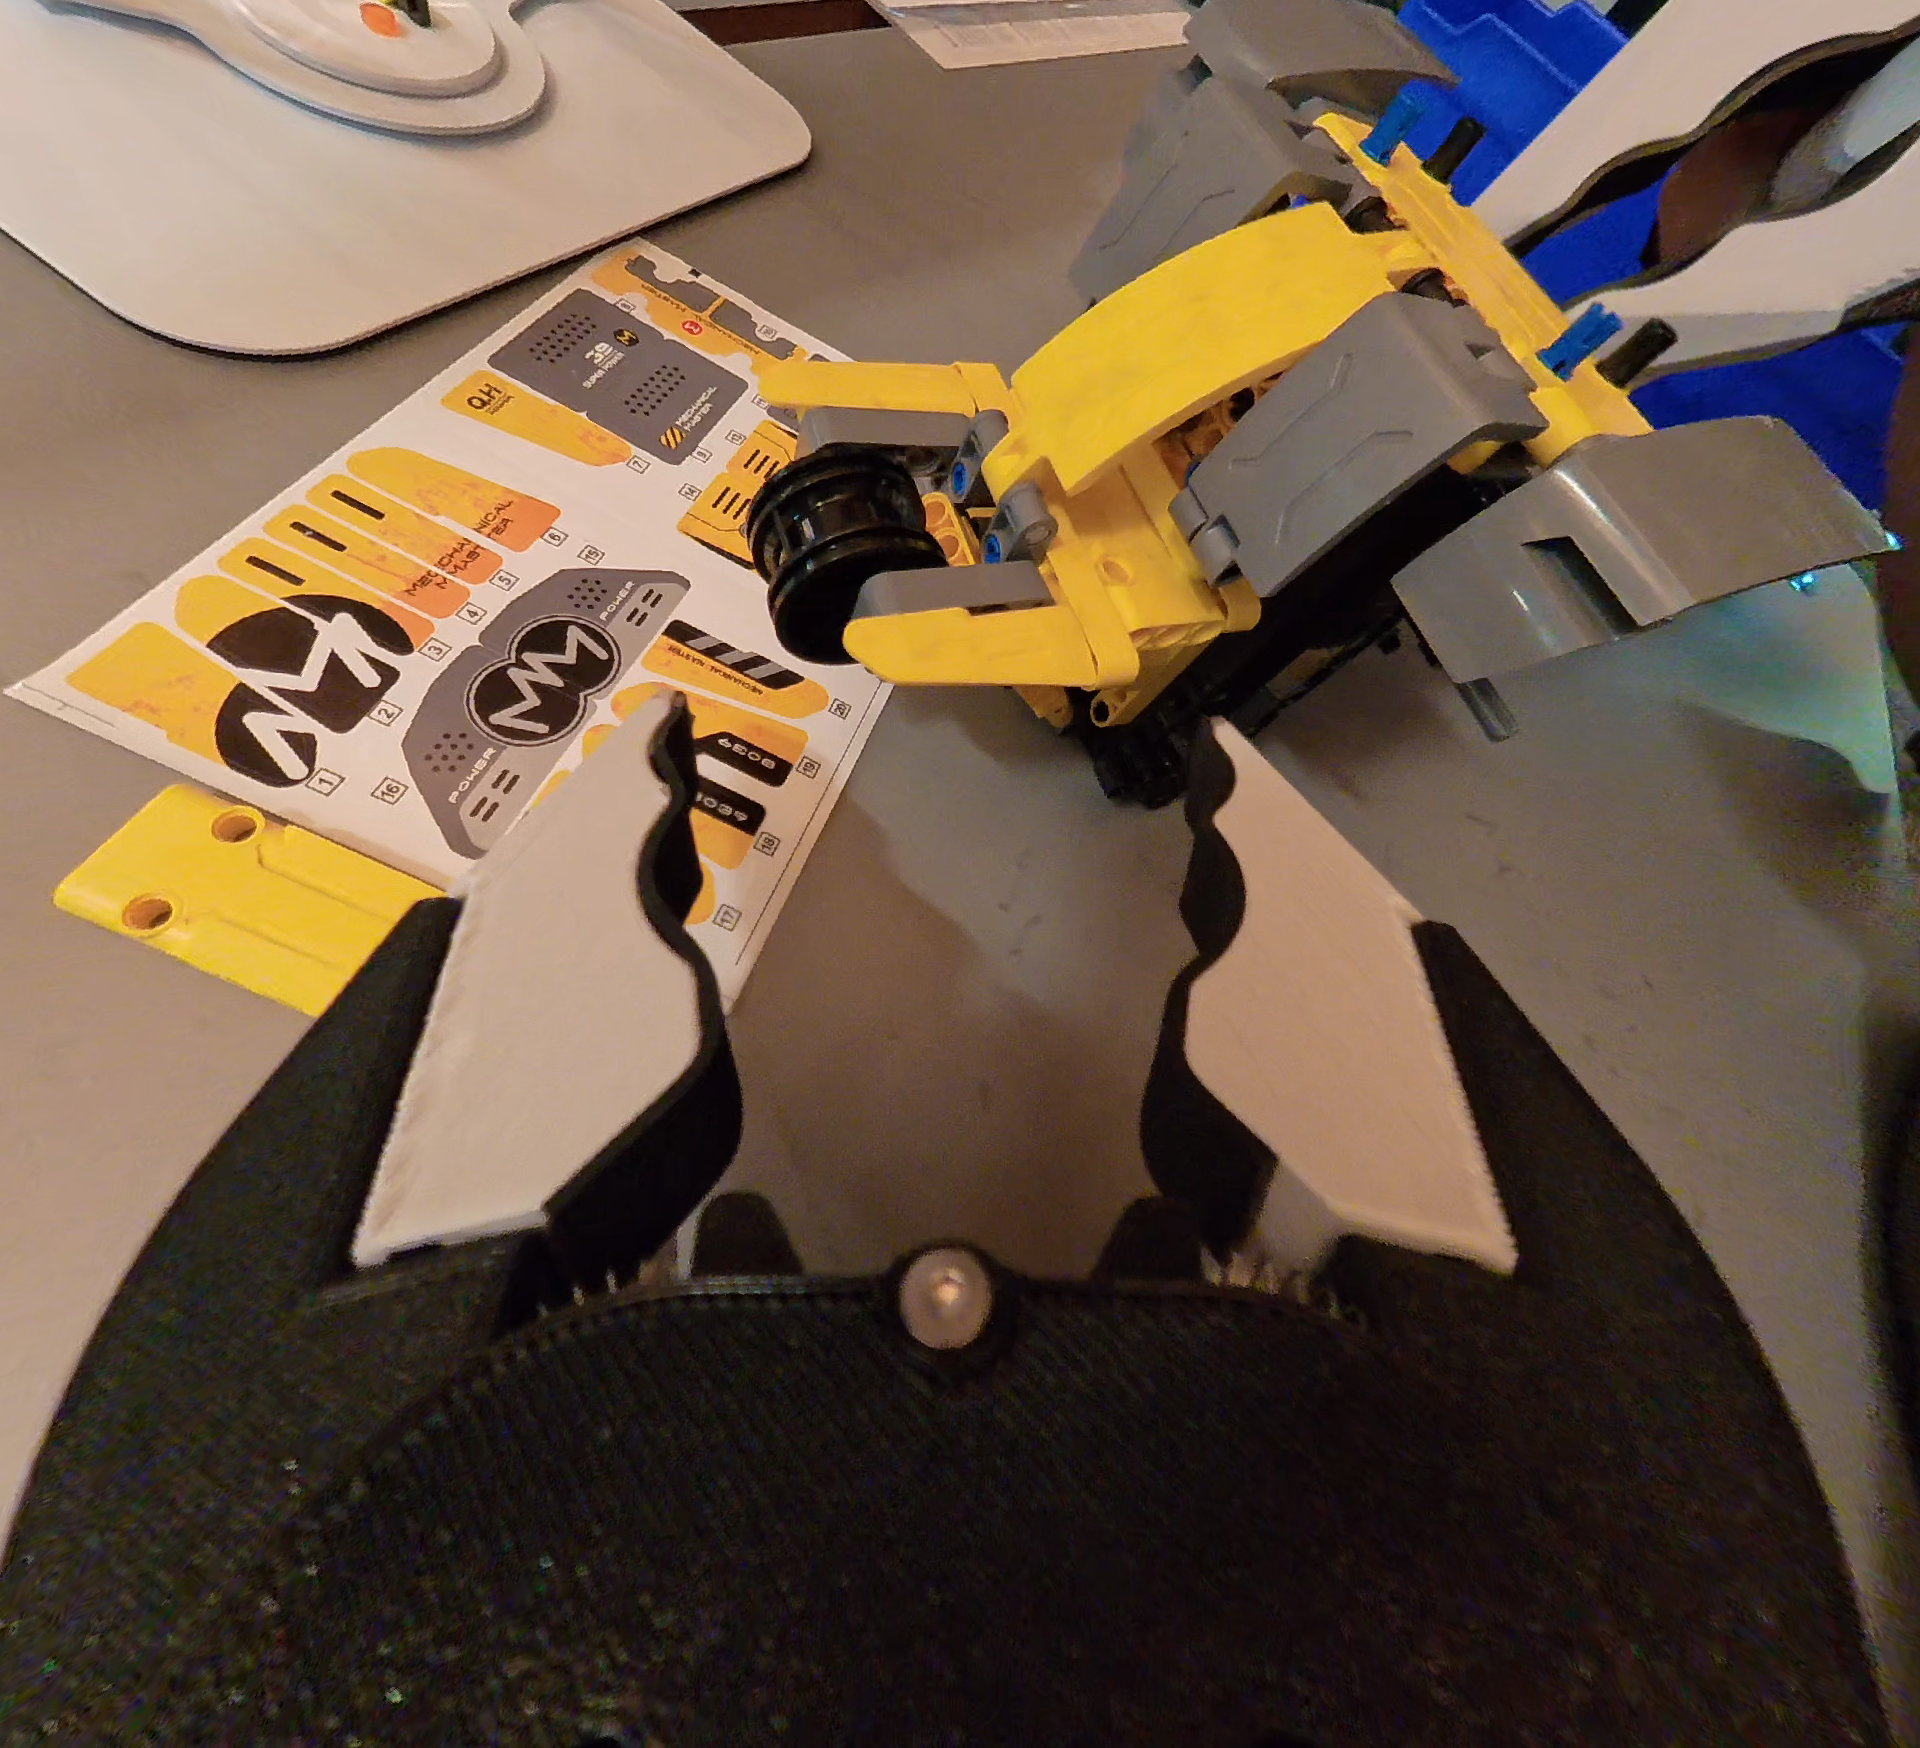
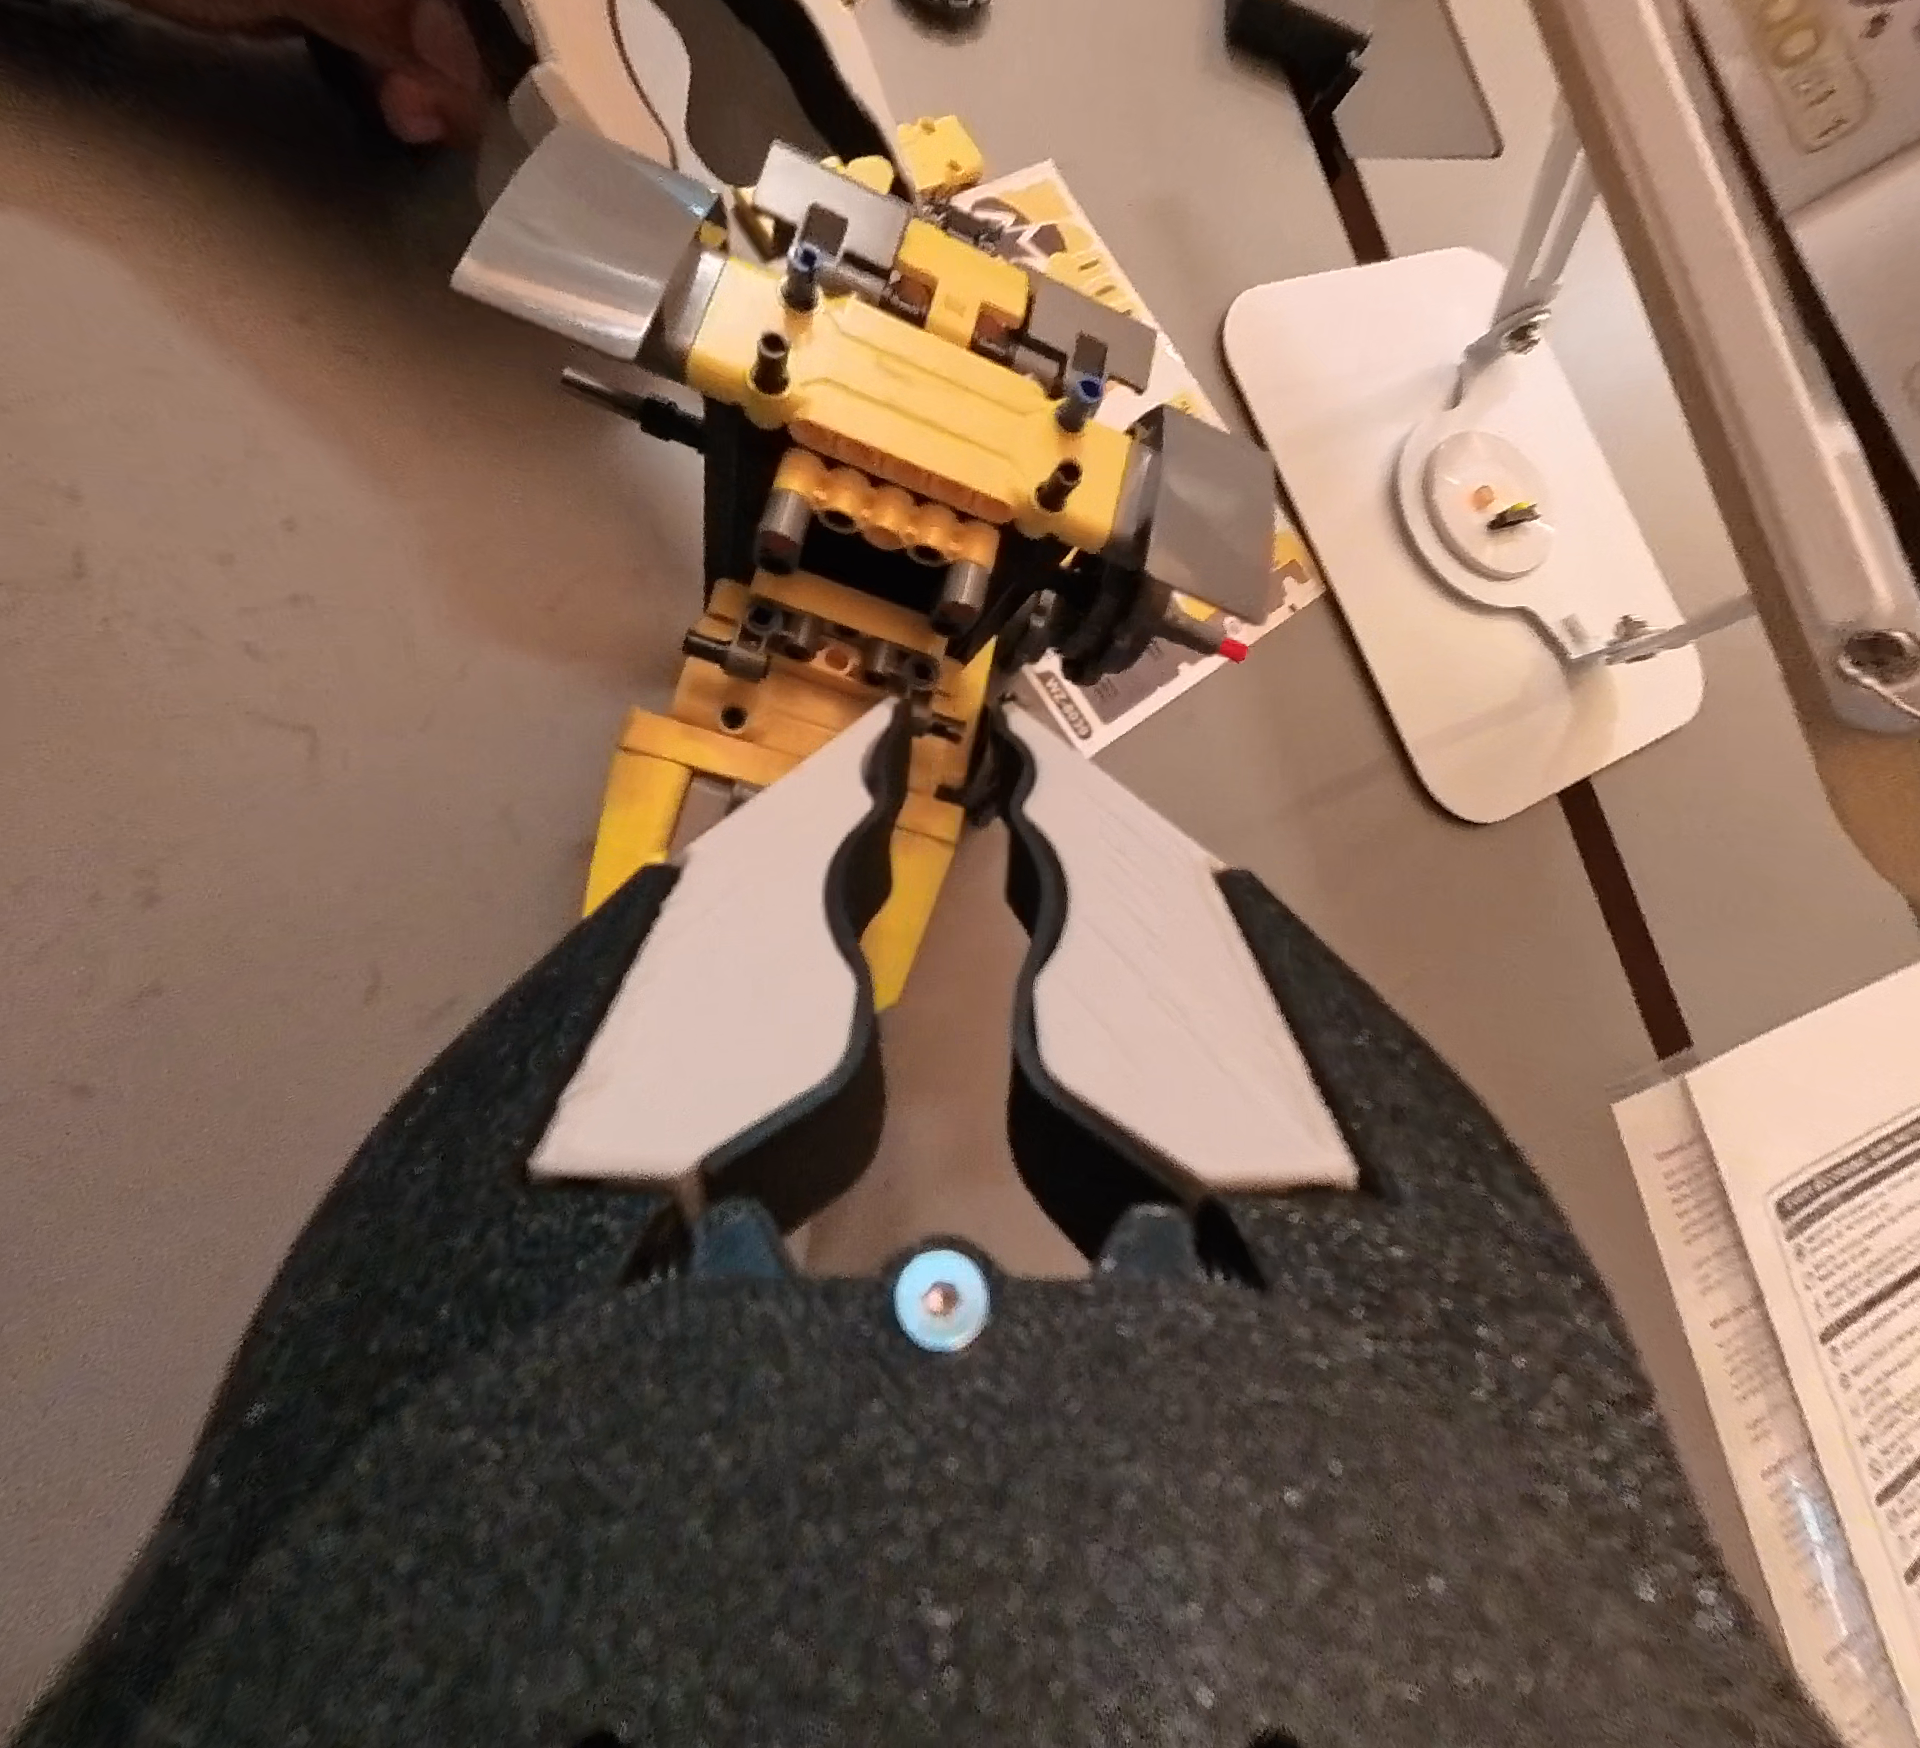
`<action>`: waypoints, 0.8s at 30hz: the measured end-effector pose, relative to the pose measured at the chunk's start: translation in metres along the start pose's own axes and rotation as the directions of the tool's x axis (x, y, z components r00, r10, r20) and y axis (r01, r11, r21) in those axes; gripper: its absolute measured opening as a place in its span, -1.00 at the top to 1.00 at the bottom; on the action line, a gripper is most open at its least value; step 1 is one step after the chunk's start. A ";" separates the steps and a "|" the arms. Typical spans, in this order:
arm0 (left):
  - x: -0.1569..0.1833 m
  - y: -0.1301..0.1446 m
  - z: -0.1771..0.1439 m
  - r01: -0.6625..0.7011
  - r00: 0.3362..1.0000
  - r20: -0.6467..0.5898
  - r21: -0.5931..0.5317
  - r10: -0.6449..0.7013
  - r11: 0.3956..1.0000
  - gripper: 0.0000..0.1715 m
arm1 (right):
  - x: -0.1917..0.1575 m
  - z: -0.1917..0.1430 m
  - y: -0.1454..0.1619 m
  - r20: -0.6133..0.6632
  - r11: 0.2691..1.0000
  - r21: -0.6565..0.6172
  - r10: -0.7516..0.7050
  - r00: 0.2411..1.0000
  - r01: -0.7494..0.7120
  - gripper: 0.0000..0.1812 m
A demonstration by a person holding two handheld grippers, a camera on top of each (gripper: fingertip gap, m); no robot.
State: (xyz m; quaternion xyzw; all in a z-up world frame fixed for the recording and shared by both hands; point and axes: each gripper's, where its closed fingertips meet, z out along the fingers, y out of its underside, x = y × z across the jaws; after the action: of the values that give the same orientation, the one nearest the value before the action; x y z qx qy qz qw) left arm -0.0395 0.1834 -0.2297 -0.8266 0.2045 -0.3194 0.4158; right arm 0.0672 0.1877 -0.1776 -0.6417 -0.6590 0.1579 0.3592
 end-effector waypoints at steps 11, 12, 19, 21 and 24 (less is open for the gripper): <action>0.002 0.000 -0.001 0.008 1.000 -0.017 0.002 -0.008 1.000 -0.08 | -0.008 0.007 0.001 0.084 0.998 -0.040 -0.048 0.995 0.052 0.85; 0.002 0.000 -0.001 0.008 1.000 -0.017 0.002 -0.008 1.000 -0.08 | -0.008 0.008 0.002 0.087 0.997 -0.045 -0.060 0.994 0.064 0.86; 0.002 0.000 0.000 0.012 1.000 -0.018 0.001 -0.012 1.000 -0.08 | -0.008 0.008 0.001 0.087 0.994 -0.060 -0.081 0.993 0.086 0.89; 0.002 0.000 -0.001 0.014 1.000 -0.019 0.001 -0.014 1.000 -0.08 | -0.008 0.008 0.001 0.080 0.994 -0.069 -0.085 0.993 0.090 0.90; 0.002 0.000 -0.001 0.014 1.000 -0.019 0.002 -0.014 1.000 -0.08 | -0.007 0.009 0.001 0.063 0.993 -0.089 -0.078 0.995 0.084 0.91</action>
State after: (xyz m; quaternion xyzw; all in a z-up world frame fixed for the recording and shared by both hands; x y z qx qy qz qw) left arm -0.0387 0.1819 -0.2291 -0.8246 0.2023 -0.3301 0.4124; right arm 0.0616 0.1837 -0.1865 -0.6250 -0.7015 0.1320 0.3159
